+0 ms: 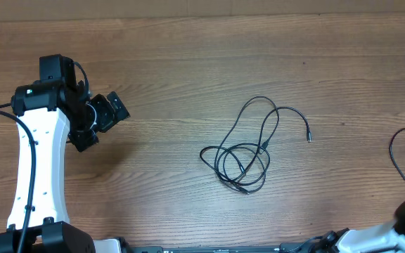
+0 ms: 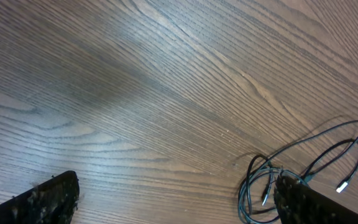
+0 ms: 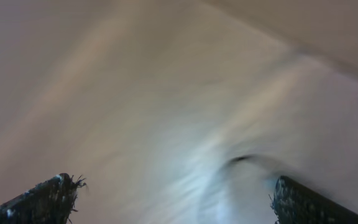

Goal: Untangle cables

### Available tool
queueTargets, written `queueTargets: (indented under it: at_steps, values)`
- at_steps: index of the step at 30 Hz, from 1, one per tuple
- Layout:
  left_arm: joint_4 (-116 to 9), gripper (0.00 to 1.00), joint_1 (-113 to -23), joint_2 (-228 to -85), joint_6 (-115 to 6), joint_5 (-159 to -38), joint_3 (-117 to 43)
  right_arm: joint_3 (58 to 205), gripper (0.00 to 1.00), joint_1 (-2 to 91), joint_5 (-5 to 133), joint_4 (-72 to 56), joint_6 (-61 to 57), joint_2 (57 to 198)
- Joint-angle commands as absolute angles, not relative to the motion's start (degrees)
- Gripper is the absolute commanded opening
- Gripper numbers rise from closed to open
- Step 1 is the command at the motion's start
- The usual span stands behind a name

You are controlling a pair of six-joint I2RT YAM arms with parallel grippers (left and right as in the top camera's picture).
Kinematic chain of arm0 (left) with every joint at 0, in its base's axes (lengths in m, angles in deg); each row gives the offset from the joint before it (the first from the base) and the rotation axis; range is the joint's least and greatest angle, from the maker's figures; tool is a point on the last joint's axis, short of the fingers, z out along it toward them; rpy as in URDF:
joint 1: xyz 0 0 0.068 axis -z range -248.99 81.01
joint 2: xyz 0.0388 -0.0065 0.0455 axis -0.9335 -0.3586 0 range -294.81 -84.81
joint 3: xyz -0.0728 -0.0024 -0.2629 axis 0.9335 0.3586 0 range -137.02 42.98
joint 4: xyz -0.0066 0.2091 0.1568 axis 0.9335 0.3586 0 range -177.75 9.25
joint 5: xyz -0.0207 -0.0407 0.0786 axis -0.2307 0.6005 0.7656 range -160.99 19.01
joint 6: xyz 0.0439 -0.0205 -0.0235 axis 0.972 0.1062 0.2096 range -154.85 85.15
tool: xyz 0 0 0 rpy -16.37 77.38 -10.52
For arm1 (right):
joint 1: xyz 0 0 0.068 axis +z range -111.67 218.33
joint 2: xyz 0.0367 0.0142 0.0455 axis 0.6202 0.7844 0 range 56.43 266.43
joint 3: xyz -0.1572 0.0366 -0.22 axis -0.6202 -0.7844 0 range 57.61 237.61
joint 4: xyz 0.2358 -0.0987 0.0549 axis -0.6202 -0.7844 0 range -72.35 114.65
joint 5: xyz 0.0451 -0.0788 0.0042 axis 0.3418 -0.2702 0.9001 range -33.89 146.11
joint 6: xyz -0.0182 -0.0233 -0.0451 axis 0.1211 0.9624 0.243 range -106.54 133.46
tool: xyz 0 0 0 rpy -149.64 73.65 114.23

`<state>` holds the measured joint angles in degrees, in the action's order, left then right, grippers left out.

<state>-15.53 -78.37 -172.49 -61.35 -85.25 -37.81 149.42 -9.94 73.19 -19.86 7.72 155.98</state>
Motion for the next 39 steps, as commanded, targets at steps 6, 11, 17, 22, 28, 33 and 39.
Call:
queueTargets:
  at_steps: [6, 11, 17, 22, 28, 33, 39]
  values:
    - [-15.6, 0.99, -78.3, -172.5, -60.1, -84.9, -38.1, 150.2, 1.00, 4.5, 94.8, -35.2, 11.2, 141.6]
    - [-15.6, 0.99, -78.3, -172.5, -60.1, -84.9, -38.1, 150.2, 1.00, 15.5, 93.5, -43.3, 15.8, 134.7]
    - [-15.6, 0.99, -78.3, -172.5, -60.1, -84.9, -38.1, 150.2, 1.00, 21.6, 89.7, -50.2, 15.0, 127.2]
    - [-15.6, 1.00, -78.3, -172.5, -60.1, -84.9, -38.1, 150.0, 1.00, 22.3, 89.1, -58.9, 15.1, 122.0]
    - [-15.6, 0.99, -78.3, -172.5, -60.1, -84.9, -38.1, 144.9, 1.00, 22.3, 89.2, -65.9, 15.0, 117.6]
    - [-15.6, 1.00, -78.3, -172.5, -60.1, -84.9, -38.1, 137.2, 1.00, 22.3, 97.0, -68.5, 15.0, 116.9]
    - [-15.6, 1.00, -78.3, -172.5, -60.1, -84.9, -38.1, 122.7, 1.00, 22.3, 109.9, -60.0, 15.0, 116.9]
